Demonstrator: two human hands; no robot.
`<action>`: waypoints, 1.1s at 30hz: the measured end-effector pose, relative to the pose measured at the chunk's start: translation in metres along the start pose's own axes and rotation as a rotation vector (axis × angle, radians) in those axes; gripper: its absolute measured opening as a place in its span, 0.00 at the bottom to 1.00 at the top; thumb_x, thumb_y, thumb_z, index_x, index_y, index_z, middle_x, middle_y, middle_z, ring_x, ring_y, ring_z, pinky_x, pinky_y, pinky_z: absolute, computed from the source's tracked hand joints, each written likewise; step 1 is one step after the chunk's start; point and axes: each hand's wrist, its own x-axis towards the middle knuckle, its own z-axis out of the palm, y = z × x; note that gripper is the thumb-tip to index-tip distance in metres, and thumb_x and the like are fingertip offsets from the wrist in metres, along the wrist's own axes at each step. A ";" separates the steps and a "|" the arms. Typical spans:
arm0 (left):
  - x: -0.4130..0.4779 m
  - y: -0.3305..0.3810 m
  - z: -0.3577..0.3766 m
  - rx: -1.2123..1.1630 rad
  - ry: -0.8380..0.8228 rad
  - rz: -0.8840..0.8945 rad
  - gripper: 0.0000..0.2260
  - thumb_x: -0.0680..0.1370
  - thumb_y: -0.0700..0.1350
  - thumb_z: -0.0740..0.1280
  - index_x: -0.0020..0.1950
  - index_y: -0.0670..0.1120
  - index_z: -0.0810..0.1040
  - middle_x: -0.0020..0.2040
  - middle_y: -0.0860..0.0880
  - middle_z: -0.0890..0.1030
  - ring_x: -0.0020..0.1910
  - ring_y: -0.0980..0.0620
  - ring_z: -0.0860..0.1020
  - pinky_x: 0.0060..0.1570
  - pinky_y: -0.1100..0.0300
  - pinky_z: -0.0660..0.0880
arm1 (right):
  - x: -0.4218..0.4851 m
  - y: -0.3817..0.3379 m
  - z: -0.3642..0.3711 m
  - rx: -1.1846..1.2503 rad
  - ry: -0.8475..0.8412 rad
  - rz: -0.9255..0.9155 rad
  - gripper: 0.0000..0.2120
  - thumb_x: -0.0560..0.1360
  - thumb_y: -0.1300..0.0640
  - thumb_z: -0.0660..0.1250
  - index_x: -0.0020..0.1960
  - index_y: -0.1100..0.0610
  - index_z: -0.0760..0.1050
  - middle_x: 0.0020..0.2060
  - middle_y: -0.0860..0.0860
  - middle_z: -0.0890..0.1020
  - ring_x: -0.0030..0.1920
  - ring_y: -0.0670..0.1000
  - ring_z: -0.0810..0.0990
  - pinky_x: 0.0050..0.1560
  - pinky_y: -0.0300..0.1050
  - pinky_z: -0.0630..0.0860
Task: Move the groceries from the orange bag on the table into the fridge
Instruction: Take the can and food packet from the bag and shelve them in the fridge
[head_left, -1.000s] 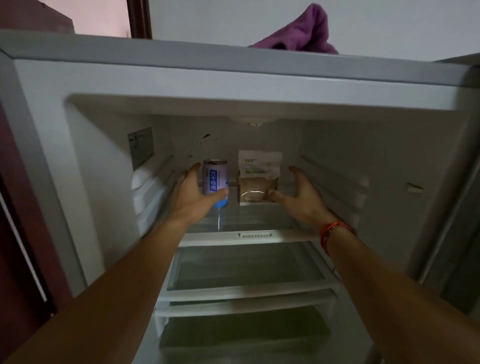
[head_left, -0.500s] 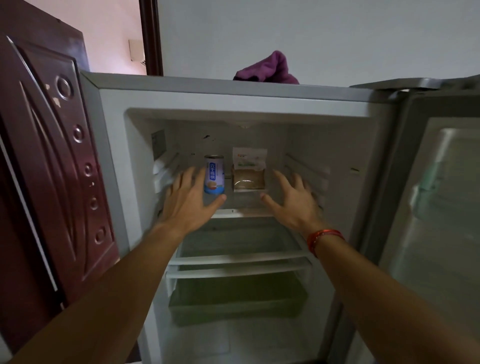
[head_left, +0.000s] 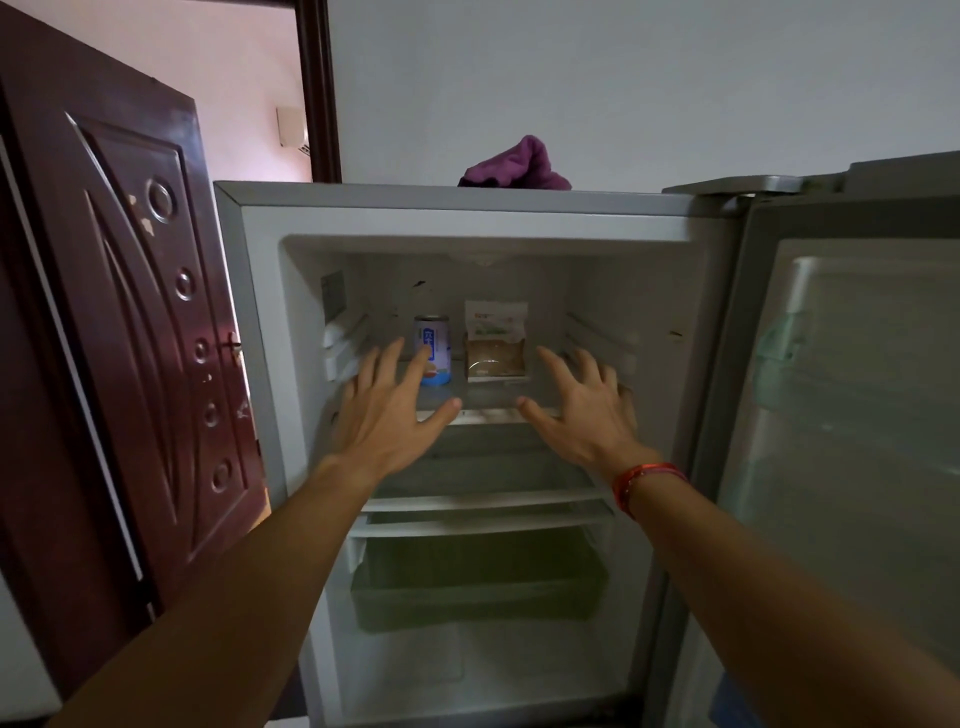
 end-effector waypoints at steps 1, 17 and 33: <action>-0.003 0.001 -0.002 -0.002 0.005 -0.005 0.38 0.74 0.71 0.52 0.79 0.51 0.58 0.80 0.45 0.55 0.78 0.41 0.54 0.72 0.42 0.59 | -0.002 0.000 -0.001 -0.007 0.002 -0.007 0.35 0.78 0.31 0.56 0.81 0.39 0.49 0.81 0.57 0.53 0.78 0.63 0.55 0.74 0.66 0.58; -0.066 0.003 -0.042 0.010 0.053 0.031 0.39 0.73 0.71 0.52 0.78 0.49 0.60 0.77 0.44 0.61 0.75 0.41 0.60 0.69 0.42 0.65 | -0.070 -0.028 -0.035 -0.083 0.012 -0.047 0.35 0.79 0.31 0.55 0.81 0.41 0.50 0.80 0.57 0.54 0.78 0.64 0.57 0.74 0.69 0.60; -0.254 -0.004 -0.140 -0.033 0.019 0.117 0.40 0.73 0.73 0.46 0.78 0.52 0.59 0.78 0.45 0.59 0.76 0.42 0.58 0.71 0.43 0.64 | -0.288 -0.101 -0.089 -0.188 -0.020 0.053 0.35 0.78 0.30 0.54 0.81 0.38 0.49 0.81 0.58 0.53 0.78 0.64 0.55 0.74 0.68 0.59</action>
